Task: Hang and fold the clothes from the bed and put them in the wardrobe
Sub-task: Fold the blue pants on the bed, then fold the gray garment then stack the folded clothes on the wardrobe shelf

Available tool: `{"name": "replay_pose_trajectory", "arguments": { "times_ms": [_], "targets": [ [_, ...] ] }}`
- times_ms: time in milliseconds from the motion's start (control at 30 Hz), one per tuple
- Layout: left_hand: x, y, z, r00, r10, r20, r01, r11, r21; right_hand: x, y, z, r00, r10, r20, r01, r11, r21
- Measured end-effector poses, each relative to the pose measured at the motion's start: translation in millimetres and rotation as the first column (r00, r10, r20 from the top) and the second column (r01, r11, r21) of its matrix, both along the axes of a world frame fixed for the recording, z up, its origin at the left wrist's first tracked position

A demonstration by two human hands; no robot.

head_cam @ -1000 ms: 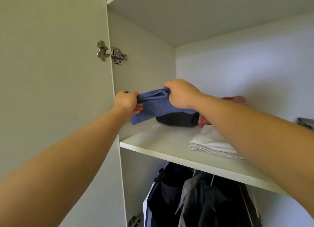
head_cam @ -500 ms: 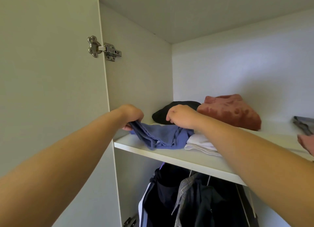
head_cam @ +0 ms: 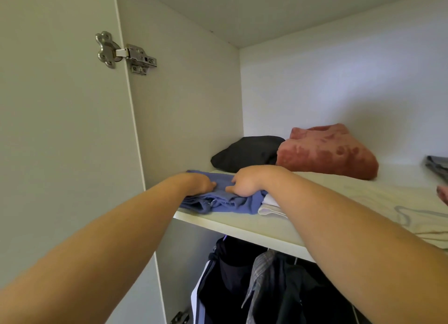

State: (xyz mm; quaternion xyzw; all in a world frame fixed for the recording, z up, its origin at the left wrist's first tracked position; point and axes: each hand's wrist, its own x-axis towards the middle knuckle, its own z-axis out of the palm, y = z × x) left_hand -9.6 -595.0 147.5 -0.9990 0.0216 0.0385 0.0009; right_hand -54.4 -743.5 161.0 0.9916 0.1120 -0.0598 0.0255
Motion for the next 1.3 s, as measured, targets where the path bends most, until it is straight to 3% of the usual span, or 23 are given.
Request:
{"name": "replay_pose_trajectory", "arguments": {
  "times_ms": [167, 433, 567, 733, 867, 933, 1033, 1133, 1200, 1300],
  "targets": [
    [24.4, -0.9, -2.3, 0.991, -0.136, -0.011, 0.133, 0.983, -0.129, 6.0, 1.6, -5.2, 0.996, -0.091, 0.003, 0.091, 0.995, 0.026],
    [33.3, 1.9, -3.7, 0.985, -0.17, -0.011, 0.164, 0.963, -0.215, 5.2, -0.3, -8.2, 0.995, -0.1, 0.023, 0.096, 0.989, 0.112],
    [24.5, 14.0, 0.2, 0.956, -0.161, 0.246, 0.219, 0.947, -0.233, -1.9, -1.4, -3.4, 0.988, -0.126, 0.091, 0.11, 0.981, 0.162],
    [-32.7, 48.6, 6.5, 0.85, -0.083, 0.52, 0.265, 0.921, -0.286, -35.6, 23.0, 15.6, 0.944, -0.085, 0.318, 0.057, 0.994, 0.098],
    [-136.1, 104.4, -17.0, 0.698, -0.065, 0.713, 0.384, 0.874, -0.297, -105.1, 76.3, 13.5, 0.766, 0.077, 0.638, -0.104, 0.995, 0.005],
    [-206.6, 138.2, -40.3, 0.648, 0.005, 0.762, 0.424, 0.828, -0.366, -145.9, 112.1, -2.2, 0.701, 0.157, 0.696, -0.28, 0.958, 0.065],
    [-311.6, 192.0, -93.4, 0.691, 0.215, 0.69, 0.363, 0.722, -0.589, -209.9, 178.9, -48.1, 0.656, 0.297, 0.694, -0.569, 0.799, 0.195],
    [-407.9, 244.8, -172.4, 0.677, 0.514, 0.527, 0.122, 0.628, -0.769, -272.0, 257.7, -117.2, 0.652, 0.514, 0.557, -0.739, 0.593, 0.318],
    [-479.4, 274.8, -237.6, 0.602, 0.713, 0.359, -0.094, 0.51, -0.855, -319.1, 314.4, -174.2, 0.632, 0.672, 0.385, -0.774, 0.518, 0.365],
    [-592.3, 308.3, -327.6, 0.381, 0.912, 0.152, -0.387, 0.306, -0.87, -395.5, 393.2, -262.9, 0.543, 0.837, 0.069, -0.791, 0.483, 0.375]
  ]
}}
